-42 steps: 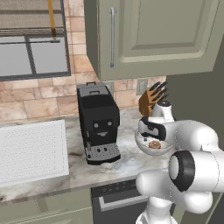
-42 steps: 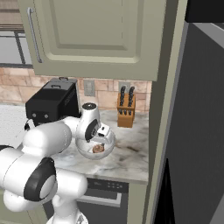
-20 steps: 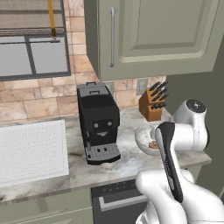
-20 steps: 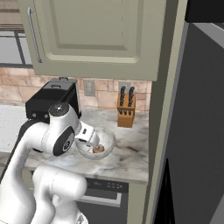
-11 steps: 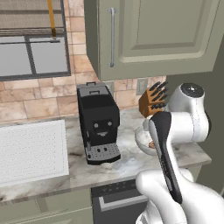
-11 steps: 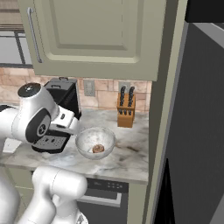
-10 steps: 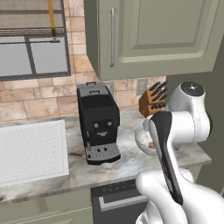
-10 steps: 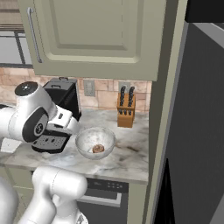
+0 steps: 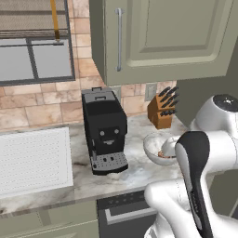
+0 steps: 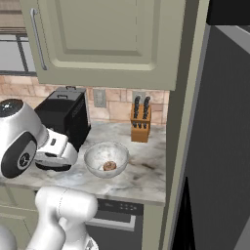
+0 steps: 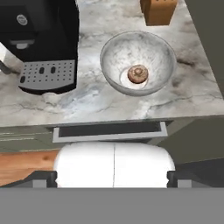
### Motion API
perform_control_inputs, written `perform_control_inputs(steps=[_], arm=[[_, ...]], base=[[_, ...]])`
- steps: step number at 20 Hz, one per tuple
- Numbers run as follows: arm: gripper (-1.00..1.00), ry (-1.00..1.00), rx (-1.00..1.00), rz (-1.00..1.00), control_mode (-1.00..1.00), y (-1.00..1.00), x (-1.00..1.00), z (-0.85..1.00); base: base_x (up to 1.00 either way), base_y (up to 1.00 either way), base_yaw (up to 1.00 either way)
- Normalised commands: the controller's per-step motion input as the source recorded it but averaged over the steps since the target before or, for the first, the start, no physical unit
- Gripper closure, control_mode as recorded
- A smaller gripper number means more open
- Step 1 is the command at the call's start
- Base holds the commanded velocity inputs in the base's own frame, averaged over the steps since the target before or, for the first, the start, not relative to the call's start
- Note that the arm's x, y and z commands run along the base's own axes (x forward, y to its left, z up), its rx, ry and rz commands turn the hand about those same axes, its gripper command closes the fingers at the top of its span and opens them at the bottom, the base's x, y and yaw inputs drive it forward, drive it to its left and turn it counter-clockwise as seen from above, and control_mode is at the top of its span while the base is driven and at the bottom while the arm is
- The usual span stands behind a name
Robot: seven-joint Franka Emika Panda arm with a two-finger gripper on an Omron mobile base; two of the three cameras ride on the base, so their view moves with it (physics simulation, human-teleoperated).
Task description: Take the shrimp, sweet potato, and mushroom from the freezer and place them in the bowl on the counter.
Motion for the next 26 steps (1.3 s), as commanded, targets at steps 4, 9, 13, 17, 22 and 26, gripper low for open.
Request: perform_control_inputs(steps=[4, 9, 13, 17, 22, 26], arm=[[-1.0, 0.0, 0.01, 0.05, -1.0, -0.14, -0.09, 0.11], [-1.0, 0.0, 0.0, 0.0, -1.0, 0.0, -0.02, 0.45], [-1.0, -0.05, 0.0, 0.0, -1.0, 0.0, -0.27, 0.39], [-1.0, -0.06, 0.0, -0.01, -1.0, 0.0, -0.15, 0.48], [-1.0, -0.02, 0.0, 0.0, -1.0, 0.0, -0.11, 0.12], [-1.0, 0.0, 0.0, 0.0, 1.0, 0.0, 0.0, 0.0]], base=[[0.0, 0.0, 0.0], [0.0, 0.0, 0.0], [0.0, 0.0, 0.0], [0.0, 0.0, 0.0], [0.0, 0.0, 0.0], [-0.28, 0.0, -0.01]])
